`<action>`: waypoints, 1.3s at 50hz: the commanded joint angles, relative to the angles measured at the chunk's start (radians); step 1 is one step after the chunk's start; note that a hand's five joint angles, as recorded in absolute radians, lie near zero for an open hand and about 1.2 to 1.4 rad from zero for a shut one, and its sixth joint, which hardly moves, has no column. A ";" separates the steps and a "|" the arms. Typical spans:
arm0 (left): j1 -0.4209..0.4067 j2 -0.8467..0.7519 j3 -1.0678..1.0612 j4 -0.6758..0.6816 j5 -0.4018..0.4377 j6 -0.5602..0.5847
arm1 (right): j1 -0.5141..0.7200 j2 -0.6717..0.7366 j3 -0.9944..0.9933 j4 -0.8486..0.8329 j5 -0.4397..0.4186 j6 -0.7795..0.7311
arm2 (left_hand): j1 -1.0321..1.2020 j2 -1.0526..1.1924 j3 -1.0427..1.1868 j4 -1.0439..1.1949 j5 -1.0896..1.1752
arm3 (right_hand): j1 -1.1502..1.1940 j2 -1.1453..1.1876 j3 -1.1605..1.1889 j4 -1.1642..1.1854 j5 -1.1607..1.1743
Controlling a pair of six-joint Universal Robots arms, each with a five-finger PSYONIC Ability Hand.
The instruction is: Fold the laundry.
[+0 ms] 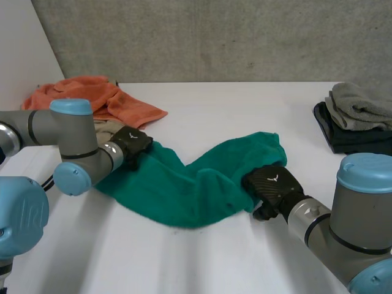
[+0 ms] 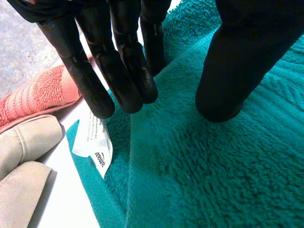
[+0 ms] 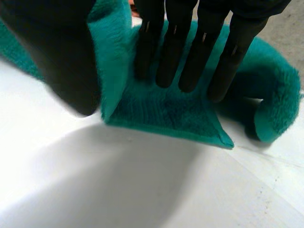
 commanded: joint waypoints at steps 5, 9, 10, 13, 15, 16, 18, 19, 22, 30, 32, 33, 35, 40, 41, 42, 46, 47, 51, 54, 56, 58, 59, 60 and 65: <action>-0.017 0.247 -0.137 0.006 -0.107 -0.024 | -0.013 -0.022 -0.024 -0.007 0.000 0.057 | 0.573 0.206 0.209 0.200 0.370 | 0.554 0.531 0.536 0.537 0.540; -0.014 0.319 -0.231 0.041 -0.091 -0.030 | -0.007 -0.020 -0.036 0.004 0.004 0.051 | 0.573 0.206 0.209 0.200 0.370 | 0.386 0.363 0.369 0.370 0.372; -0.015 0.319 -0.245 0.049 -0.087 -0.030 | -0.007 -0.017 -0.037 0.007 0.006 0.054 | 0.573 0.206 0.209 0.200 0.370 | 0.141 0.118 0.123 0.124 0.126; -0.014 0.316 -0.279 0.059 -0.076 -0.027 | -0.001 -0.002 -0.035 0.018 0.006 0.054 | 0.293 -0.074 -0.071 -0.080 0.089 | -0.116 -0.140 -0.134 -0.133 -0.131; -0.014 0.311 -0.286 0.058 -0.080 -0.024 | 0.001 0.015 -0.037 0.038 0.007 0.052 | -0.073 -0.440 -0.437 -0.446 -0.277 | -0.363 -0.386 -0.381 -0.380 -0.378; -0.014 0.307 -0.288 0.058 -0.082 -0.024 | 0.001 0.016 -0.038 0.044 0.007 0.052 | -0.127 -0.495 -0.491 -0.501 -0.331 | -0.393 -0.416 -0.411 -0.410 -0.407; -0.014 0.290 -0.286 0.058 -0.082 -0.024 | -0.002 0.018 -0.038 0.061 0.007 0.055 | -0.172 -0.539 -0.536 -0.545 -0.376 | -0.425 -0.448 -0.443 -0.442 -0.440; -0.012 0.273 -0.282 0.058 -0.077 -0.024 | -0.004 0.018 -0.038 0.064 0.007 0.057 | -0.210 -0.577 -0.574 -0.583 -0.414 | -0.437 -0.460 -0.455 -0.454 -0.451; -0.012 0.256 -0.273 0.059 -0.076 -0.026 | -0.008 0.016 -0.035 0.067 0.006 0.059 | -0.251 -0.619 -0.615 -0.625 -0.455 | -0.449 -0.472 -0.467 -0.466 -0.463; -0.012 0.163 -0.191 0.059 -0.041 -0.026 | -0.013 0.015 -0.012 0.067 0.007 0.059 | -0.228 -0.595 -0.592 -0.601 -0.432 | -0.431 -0.455 -0.449 -0.448 -0.446; -0.012 0.133 -0.168 0.059 -0.038 -0.023 | -0.013 0.015 -0.007 0.065 0.004 0.059 | -0.228 -0.595 -0.592 -0.601 -0.432 | -0.431 -0.455 -0.449 -0.448 -0.446; -0.012 0.124 -0.162 0.059 -0.036 -0.023 | -0.011 0.015 -0.006 0.064 0.003 0.059 | -0.228 -0.595 -0.592 -0.601 -0.432 | -0.429 -0.452 -0.446 -0.445 -0.443; -0.011 0.106 -0.144 0.061 -0.034 -0.023 | -0.008 0.015 -0.006 0.059 0.003 0.059 | -0.228 -0.595 -0.592 -0.601 -0.432 | -0.423 -0.446 -0.440 -0.439 -0.437; -0.009 0.078 -0.115 0.062 -0.034 -0.023 | 0.003 0.016 -0.009 0.053 0.001 0.065 | -0.178 -0.546 -0.542 -0.552 -0.382 | -0.399 -0.422 -0.417 -0.416 -0.413; -0.009 0.075 -0.110 0.062 -0.034 -0.023 | 0.003 0.021 -0.010 0.052 0.001 0.069 | -0.134 -0.502 -0.498 -0.508 -0.338 | -0.390 -0.413 -0.408 -0.407 -0.405; -0.009 0.070 -0.105 0.062 -0.034 -0.024 | 0.004 0.022 -0.010 0.050 0.001 0.071 | -0.087 -0.455 -0.451 -0.461 -0.291 | -0.387 -0.410 -0.405 -0.404 -0.402; -0.009 0.055 -0.093 0.062 -0.034 -0.023 | 0.010 0.029 -0.015 0.030 0.003 0.071 | 0.223 -0.144 -0.141 -0.150 0.020 | -0.343 -0.367 -0.361 -0.360 -0.358; -0.009 0.051 -0.092 0.062 -0.034 -0.023 | 0.015 0.030 -0.017 0.026 0.003 0.072 | 0.416 0.049 0.052 0.043 0.212 | -0.329 -0.352 -0.346 -0.346 -0.343; -0.012 0.051 -0.092 0.062 -0.039 -0.021 | 0.027 0.038 -0.024 -0.002 0.026 0.085 | 0.573 0.206 0.209 0.200 0.370 | -0.209 -0.232 -0.226 -0.225 -0.223; -0.020 0.055 -0.093 0.072 -0.045 -0.032 | 0.029 0.039 -0.029 -0.022 0.036 0.105 | 0.573 0.206 0.209 0.200 0.370 | 0.114 0.091 0.096 0.097 0.100; -0.022 0.064 -0.098 0.079 -0.050 -0.032 | 0.029 0.042 -0.033 -0.036 0.038 0.120 | 0.573 0.206 0.209 0.200 0.370 | 0.360 0.337 0.342 0.343 0.346; -0.026 0.102 -0.104 0.076 -0.059 -0.035 | 0.029 0.055 -0.043 -0.057 0.041 0.155 | 0.573 0.206 0.209 0.200 0.370 | 0.554 0.531 0.536 0.537 0.540; -0.026 0.127 -0.107 0.075 -0.059 -0.038 | 0.029 0.056 -0.049 -0.057 0.041 0.170 | 0.573 0.206 0.209 0.200 0.370 | 0.554 0.531 0.536 0.537 0.540; -0.028 0.153 -0.113 0.075 -0.061 -0.041 | 0.029 0.058 -0.053 -0.057 0.041 0.184 | 0.573 0.206 0.209 0.200 0.370 | 0.554 0.531 0.536 0.537 0.540; -0.017 0.323 -0.203 0.075 -0.067 -0.093 | 0.021 0.047 -0.078 -0.042 0.044 0.212 | 0.573 0.206 0.209 0.200 0.370 | 0.554 0.531 0.536 0.537 0.540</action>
